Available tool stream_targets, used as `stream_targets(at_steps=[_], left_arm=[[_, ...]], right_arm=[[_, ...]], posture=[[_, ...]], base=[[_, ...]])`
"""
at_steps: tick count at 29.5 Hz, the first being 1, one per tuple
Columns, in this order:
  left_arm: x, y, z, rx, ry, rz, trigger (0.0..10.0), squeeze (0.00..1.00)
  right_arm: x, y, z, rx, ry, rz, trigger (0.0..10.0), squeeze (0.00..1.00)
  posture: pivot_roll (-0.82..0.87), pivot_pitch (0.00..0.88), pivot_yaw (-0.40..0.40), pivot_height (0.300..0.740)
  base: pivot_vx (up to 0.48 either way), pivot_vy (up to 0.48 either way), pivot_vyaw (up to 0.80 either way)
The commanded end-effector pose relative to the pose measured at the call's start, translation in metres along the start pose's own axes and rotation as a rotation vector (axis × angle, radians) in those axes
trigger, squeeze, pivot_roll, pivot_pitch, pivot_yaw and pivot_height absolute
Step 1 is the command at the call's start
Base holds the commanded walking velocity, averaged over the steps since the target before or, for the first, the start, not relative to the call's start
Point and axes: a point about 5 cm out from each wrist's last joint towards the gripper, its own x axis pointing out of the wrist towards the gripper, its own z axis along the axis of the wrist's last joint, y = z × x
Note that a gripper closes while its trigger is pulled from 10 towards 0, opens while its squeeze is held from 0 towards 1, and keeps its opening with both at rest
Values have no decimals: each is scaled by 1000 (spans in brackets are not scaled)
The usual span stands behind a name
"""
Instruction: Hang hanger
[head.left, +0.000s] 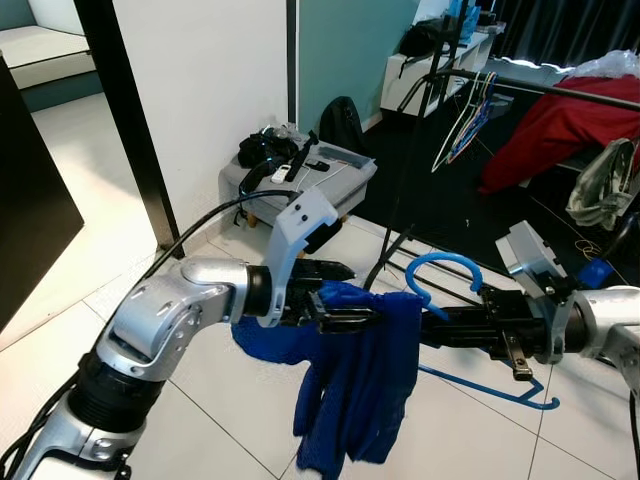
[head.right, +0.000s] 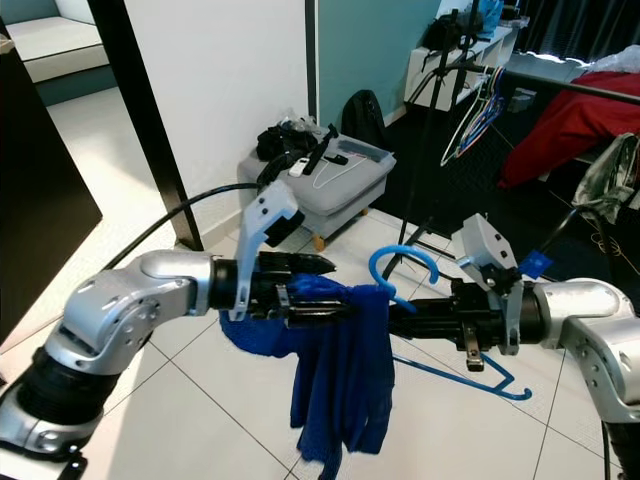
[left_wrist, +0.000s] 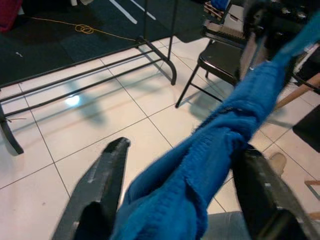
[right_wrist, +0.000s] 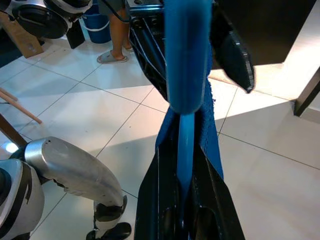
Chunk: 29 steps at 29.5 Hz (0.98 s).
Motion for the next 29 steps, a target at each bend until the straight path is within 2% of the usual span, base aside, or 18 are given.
stream_targets(at_steps=[1, 4, 18, 22, 23, 24, 25, 26, 29], left_arm=[[-3, -5, -4, 4, 28, -35, 0, 0], [-3, -12, -3, 12, 18, -85, 0, 0], [-1, -12, -1, 37, -3, -97, 0, 0], [0, -15, -2, 43, -3, -107, 0, 0], [0, -15, -2, 44, -4, -107, 0, 0], [0, -15, -2, 44, -4, -107, 0, 0], [0, -14, -1, 45, -7, -104, 0, 0], [0, -13, -1, 46, -10, -98, 0, 0], [0, -11, 0, 47, -17, -87, 0, 0]], right_arm=[[-1, 0, 13, -65, -36, 15, 10000, 0], [-2, -1, 13, -68, -36, 5, 10000, 0], [0, -5, 18, -85, -62, -21, 10000, 0], [1, -11, 20, -50, -95, -58, 10000, 0], [1, -11, 21, -54, -97, -60, 10000, 118], [1, -11, 21, -54, -97, -60, 10000, 118], [0, -12, 22, -34, -119, -58, 10000, 827], [-2, -13, 22, -31, -127, -65, 10000, 1000], [-3, -15, 22, -26, -135, -80, 10000, 1000]], posture=[[-52, 64, 7, 740], [-53, 64, 7, 740], [-59, 56, 5, 740], [-61, 52, 4, 740], [-61, 52, 4, 740], [-61, 52, 4, 740], [-62, 50, 5, 740], [-62, 50, 5, 740], [-64, 47, 4, 740]], base=[[0, 0, 0], [0, 0, 0], [0, 0, 0], [0, 0, 0], [0, 0, 0], [0, 0, 0], [0, 0, 0], [0, 0, 0], [0, 0, 0]])
